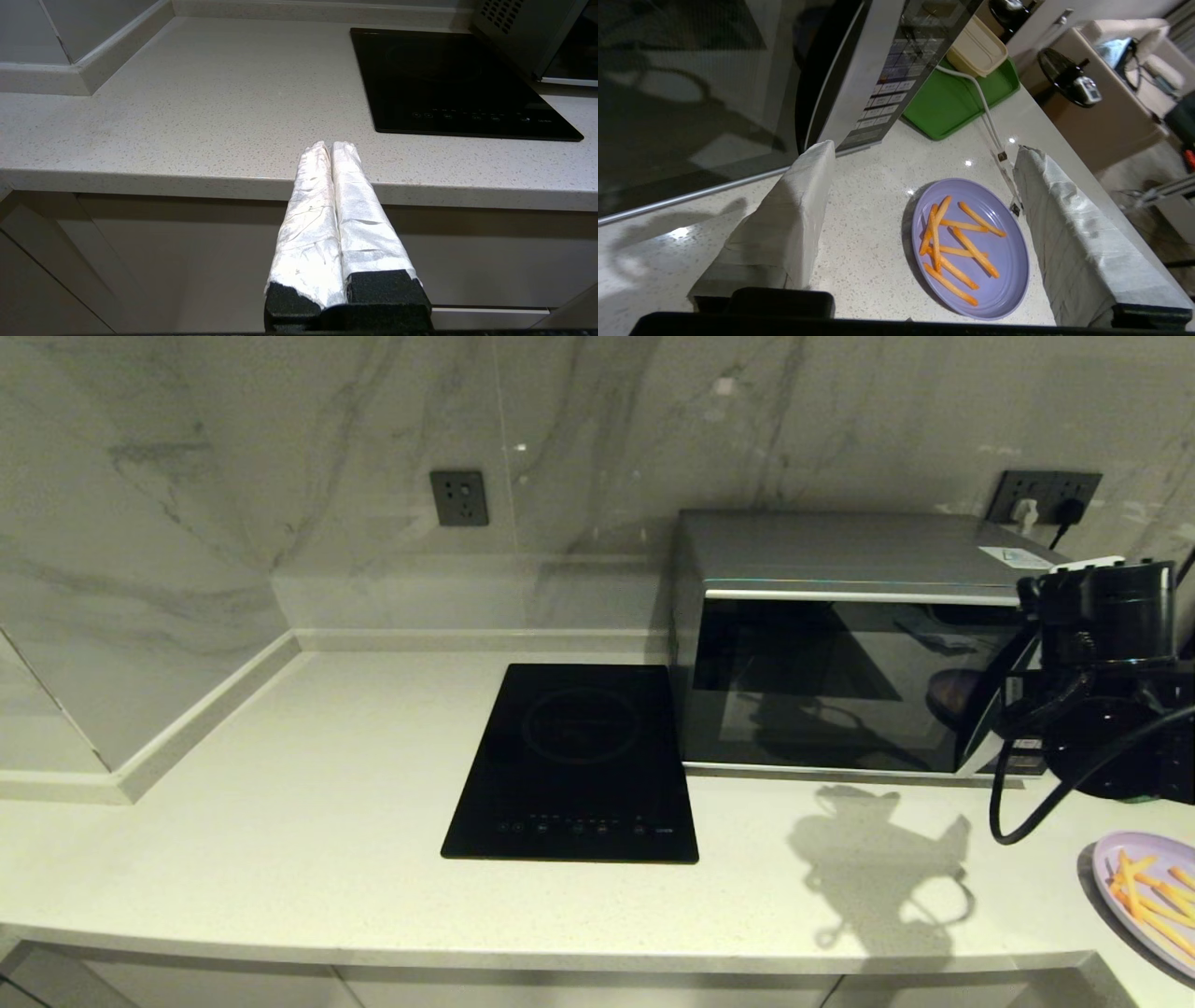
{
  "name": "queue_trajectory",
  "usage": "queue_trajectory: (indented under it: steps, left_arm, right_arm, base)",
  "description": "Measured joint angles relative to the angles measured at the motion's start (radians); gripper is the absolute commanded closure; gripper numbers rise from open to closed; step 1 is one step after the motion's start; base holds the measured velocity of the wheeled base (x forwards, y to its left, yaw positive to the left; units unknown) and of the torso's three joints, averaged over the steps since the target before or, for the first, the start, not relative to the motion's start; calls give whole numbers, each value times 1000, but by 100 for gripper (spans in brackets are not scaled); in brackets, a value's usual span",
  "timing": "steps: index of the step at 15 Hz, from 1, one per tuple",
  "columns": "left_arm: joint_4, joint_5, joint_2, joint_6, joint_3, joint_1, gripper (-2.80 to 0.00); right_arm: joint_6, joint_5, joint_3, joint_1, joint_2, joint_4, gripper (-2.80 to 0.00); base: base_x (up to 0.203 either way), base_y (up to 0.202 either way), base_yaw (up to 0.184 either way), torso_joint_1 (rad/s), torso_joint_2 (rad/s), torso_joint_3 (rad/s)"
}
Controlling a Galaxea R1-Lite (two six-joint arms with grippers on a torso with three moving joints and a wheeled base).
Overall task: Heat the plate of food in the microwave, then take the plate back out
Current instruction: Open the microwave oven
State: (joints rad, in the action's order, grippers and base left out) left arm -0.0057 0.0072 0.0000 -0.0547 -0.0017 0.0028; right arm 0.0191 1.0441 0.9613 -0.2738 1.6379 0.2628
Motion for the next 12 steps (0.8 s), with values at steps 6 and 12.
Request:
queue_trajectory:
  steps: [6, 12]
  left_arm:
    - [0, 0, 0, 0, 0, 0, 0]
    - [0, 0, 0, 0, 0, 0, 0]
  right_arm:
    - [-50, 22, 20, 39, 160, 54, -280]
    - [-158, 13, 64, 67, 283, 66, -280]
  base:
    - [0, 0, 0, 0, 0, 0]
    - [0, 0, 0, 0, 0, 0]
